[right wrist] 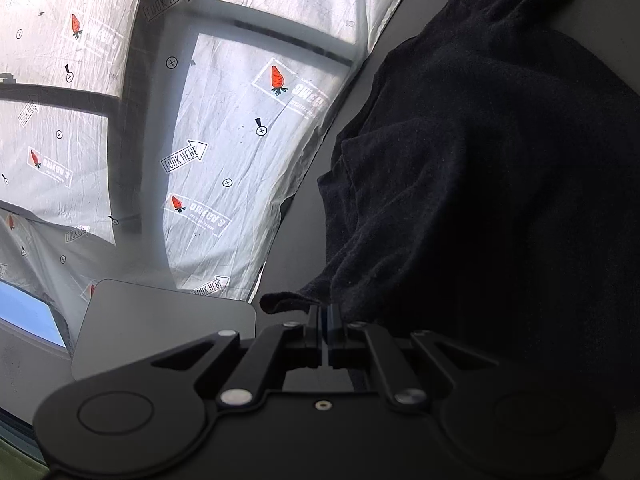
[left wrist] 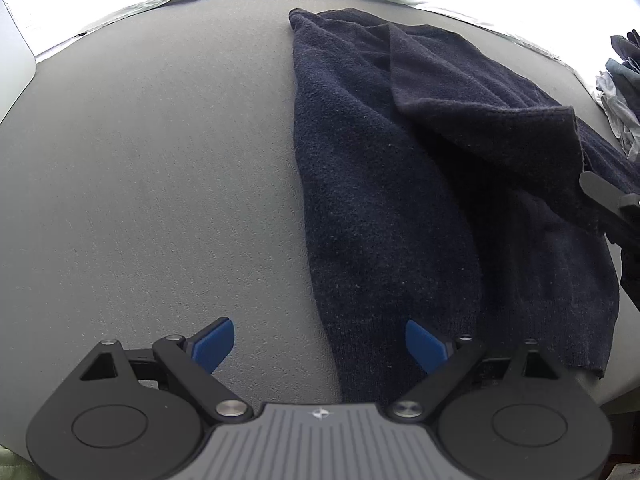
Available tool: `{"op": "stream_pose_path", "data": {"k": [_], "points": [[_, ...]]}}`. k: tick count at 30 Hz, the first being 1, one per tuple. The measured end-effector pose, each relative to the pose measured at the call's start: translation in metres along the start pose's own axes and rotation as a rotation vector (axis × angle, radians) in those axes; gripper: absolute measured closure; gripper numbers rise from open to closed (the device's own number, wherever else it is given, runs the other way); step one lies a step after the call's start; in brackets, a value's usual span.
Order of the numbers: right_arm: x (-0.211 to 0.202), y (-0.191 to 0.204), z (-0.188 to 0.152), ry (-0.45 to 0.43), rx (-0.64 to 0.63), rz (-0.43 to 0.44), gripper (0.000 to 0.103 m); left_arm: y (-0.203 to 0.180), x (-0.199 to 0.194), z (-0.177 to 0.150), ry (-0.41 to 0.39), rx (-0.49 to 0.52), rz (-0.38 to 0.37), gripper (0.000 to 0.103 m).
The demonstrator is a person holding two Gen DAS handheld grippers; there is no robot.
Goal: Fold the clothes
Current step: 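Lift the sweater side with the right gripper, fold it over the body, release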
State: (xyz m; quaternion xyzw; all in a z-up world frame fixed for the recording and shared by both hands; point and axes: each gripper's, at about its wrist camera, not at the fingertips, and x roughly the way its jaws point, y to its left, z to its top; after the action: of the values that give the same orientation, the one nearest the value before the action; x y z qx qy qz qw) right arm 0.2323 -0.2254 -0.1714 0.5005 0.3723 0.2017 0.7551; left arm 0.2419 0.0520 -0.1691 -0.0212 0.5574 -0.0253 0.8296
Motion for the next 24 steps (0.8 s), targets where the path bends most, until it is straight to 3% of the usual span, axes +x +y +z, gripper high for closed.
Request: {"op": "stream_pose_path", "data": {"k": [8, 15, 19, 24], "points": [[0.008, -0.008, -0.02, 0.052, 0.015, -0.024, 0.1, 0.0, 0.002, -0.011, 0.027, 0.023, -0.002, 0.01], [0.021, -0.028, -0.033, 0.128, 0.089, -0.102, 0.1, -0.001, 0.003, -0.015, 0.04, 0.031, 0.0, 0.01], [0.025, -0.041, -0.037, 0.166, 0.149, -0.14, 0.094, 0.0, 0.002, -0.015, 0.038, 0.027, 0.003, 0.01], [0.02, -0.037, -0.032, 0.138, 0.147, -0.103, 0.085, 0.0, 0.0, -0.015, 0.03, 0.013, 0.012, 0.01]]}}
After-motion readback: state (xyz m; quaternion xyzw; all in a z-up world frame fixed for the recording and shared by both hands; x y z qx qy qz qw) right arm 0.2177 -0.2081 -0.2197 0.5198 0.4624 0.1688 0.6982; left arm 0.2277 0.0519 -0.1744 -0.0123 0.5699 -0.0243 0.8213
